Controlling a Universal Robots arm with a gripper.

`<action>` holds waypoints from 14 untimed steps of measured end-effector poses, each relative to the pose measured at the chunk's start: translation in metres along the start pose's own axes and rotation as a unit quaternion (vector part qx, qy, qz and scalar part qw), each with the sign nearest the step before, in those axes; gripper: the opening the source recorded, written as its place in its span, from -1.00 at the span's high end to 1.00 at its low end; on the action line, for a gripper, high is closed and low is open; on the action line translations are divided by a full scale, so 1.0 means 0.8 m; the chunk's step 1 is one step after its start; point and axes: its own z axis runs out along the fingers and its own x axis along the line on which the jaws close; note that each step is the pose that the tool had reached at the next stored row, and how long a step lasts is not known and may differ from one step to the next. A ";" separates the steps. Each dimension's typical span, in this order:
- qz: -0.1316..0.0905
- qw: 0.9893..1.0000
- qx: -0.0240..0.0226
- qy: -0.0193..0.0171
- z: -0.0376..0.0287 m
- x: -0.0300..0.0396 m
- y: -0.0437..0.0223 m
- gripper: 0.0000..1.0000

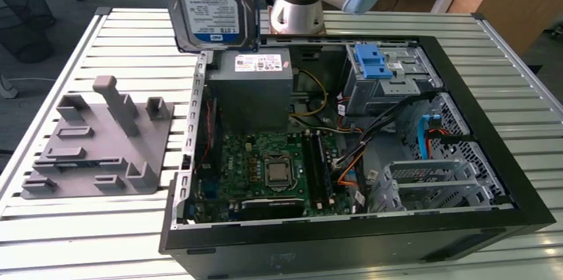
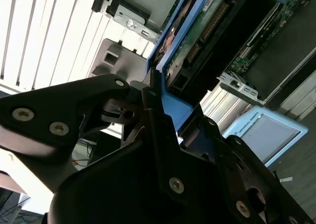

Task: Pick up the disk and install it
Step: 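Pick up the disk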

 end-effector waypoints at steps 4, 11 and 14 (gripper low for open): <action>0.000 1.000 0.000 0.000 0.0005 -0.0004 -0.0159 0.27; 0.000 1.000 0.000 0.000 0.0018 0.0084 -0.0178 0.27; 0.000 1.000 0.000 0.000 0.0024 0.0169 -0.0185 0.27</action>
